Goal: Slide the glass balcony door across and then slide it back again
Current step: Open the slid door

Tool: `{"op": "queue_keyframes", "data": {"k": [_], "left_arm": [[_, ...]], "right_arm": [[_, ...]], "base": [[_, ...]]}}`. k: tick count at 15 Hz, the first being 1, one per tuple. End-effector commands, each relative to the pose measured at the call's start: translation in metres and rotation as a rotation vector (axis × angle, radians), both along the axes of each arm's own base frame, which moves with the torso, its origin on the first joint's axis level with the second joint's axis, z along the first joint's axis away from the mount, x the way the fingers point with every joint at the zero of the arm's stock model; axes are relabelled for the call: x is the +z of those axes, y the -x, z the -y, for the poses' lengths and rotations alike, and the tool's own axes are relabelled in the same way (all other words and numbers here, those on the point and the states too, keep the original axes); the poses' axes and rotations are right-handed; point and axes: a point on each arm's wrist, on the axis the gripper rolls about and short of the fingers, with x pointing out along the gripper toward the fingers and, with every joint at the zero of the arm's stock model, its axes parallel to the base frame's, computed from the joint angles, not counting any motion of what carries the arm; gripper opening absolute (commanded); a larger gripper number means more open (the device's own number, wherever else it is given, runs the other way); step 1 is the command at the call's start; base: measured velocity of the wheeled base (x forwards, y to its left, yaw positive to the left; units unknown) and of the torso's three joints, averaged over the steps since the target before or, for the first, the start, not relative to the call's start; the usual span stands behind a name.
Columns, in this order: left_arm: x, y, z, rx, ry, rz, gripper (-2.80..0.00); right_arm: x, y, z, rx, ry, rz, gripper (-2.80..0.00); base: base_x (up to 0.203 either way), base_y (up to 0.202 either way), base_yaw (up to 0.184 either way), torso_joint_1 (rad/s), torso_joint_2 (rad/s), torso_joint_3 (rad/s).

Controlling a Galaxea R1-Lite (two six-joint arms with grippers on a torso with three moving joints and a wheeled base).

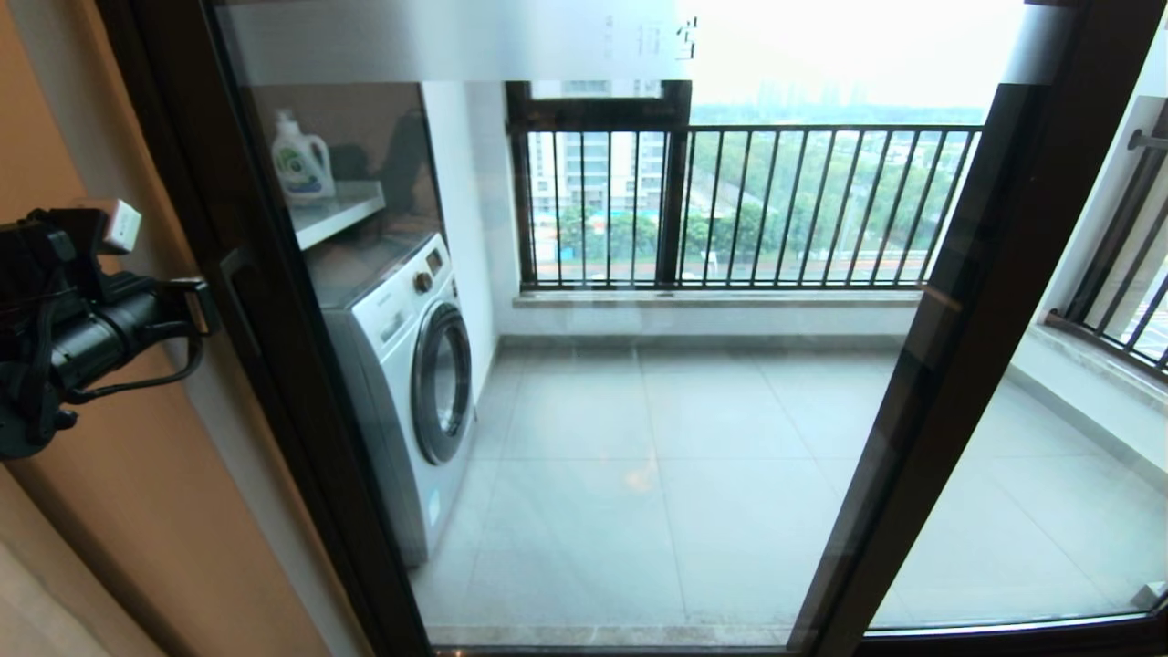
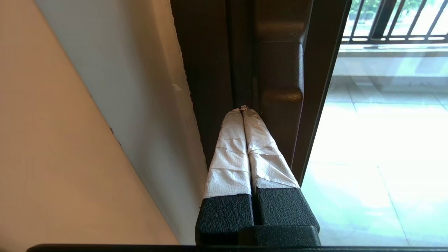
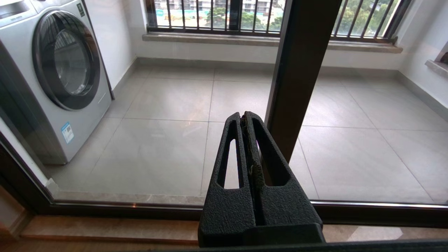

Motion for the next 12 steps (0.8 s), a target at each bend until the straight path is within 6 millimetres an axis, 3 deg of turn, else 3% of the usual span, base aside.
{"op": "queue_keyframes", "data": {"k": [1, 12], "left_arm": [[0.001, -0.001, 0.015, -0.039, -0.004, 0.008, -2.80], [-0.002, 0.000, 0.027, -0.036, -0.007, 0.012, -2.80]], "right_arm": [[-0.001, 0.000, 0.000, 0.001, 0.001, -0.001, -2.80], [-0.001, 0.000, 0.000, 0.001, 0.002, -0.001, -2.80]], "base": [[0.000, 0.000, 0.000, 0.000, 0.00, 0.000], [0.000, 0.000, 0.000, 0.000, 0.00, 0.000]]}}
